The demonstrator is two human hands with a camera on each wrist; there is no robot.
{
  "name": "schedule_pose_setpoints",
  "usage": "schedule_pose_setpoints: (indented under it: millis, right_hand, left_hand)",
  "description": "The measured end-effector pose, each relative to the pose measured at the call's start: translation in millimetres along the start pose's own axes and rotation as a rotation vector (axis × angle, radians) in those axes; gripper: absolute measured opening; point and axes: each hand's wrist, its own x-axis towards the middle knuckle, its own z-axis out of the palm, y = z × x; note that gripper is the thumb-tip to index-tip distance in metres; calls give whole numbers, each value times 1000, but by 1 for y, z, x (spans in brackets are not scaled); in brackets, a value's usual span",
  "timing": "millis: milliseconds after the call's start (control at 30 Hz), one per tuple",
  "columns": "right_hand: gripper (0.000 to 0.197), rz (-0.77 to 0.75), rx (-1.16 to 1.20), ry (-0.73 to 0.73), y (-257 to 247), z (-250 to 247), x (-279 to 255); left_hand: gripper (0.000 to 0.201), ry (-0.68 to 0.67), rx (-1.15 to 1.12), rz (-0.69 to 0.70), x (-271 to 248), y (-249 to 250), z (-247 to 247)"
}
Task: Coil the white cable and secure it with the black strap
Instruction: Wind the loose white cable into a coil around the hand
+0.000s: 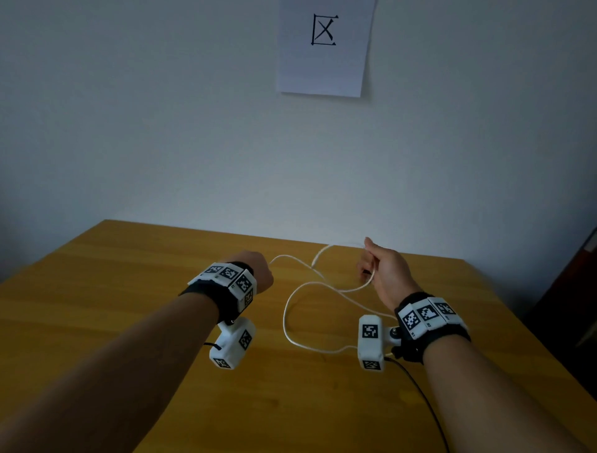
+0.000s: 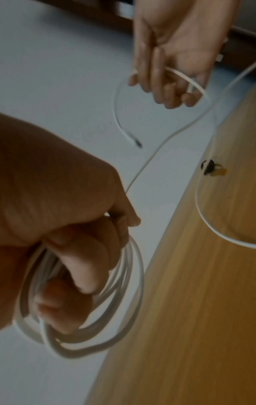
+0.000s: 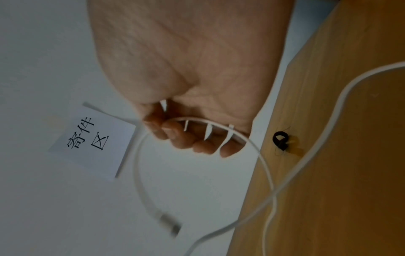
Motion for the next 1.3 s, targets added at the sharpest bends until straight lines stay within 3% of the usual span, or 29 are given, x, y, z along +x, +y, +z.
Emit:
schedule_pose_setpoints:
  millis: [133, 300, 367, 467, 567, 733, 833, 933, 1000, 1133, 1200, 1300]
  right_hand:
    - [47, 32, -235, 144, 9, 1, 4]
    - [32, 200, -494, 57, 23, -2, 13]
    - [39, 237, -594, 33, 22, -1, 13]
    - [60, 124, -625, 48, 13, 4, 5]
    - [47, -72, -536, -46, 5, 13, -4]
    - [39, -197, -650, -247, 4, 37, -7]
    - [33, -264, -730, -266, 9, 43, -6]
    - [32, -269, -730, -196, 15, 43, -5]
    - [29, -241, -736, -195, 18, 44, -4]
    - [26, -199, -666, -364, 15, 54, -15]
    - [29, -201, -644, -441, 11, 62, -23]
    - [24, -197, -678, -493, 6, 72, -30]
  left_hand:
    - [42, -49, -49, 0, -2, 2, -1]
    - [48, -86, -155, 11, 0, 1, -4]
    - [48, -96, -218, 13, -1, 1, -4]
    - [47, -117, -280, 24, -8, 5, -8]
    - [44, -143, -312, 32, -11, 13, -11]
    - [42, -229, -531, 6, -12, 18, -16]
    - [44, -393, -770, 24, -14, 18, -21]
    - [46, -499, -1107, 71, -15, 16, -27]
    - [49, -610, -1346, 151, -13, 15, -30]
    - [40, -731, -1843, 384, -12, 23, -34]
    - [39, -670, -1968, 420, -14, 32, -35]
    - [40, -402, -1944, 375, -13, 39, -31]
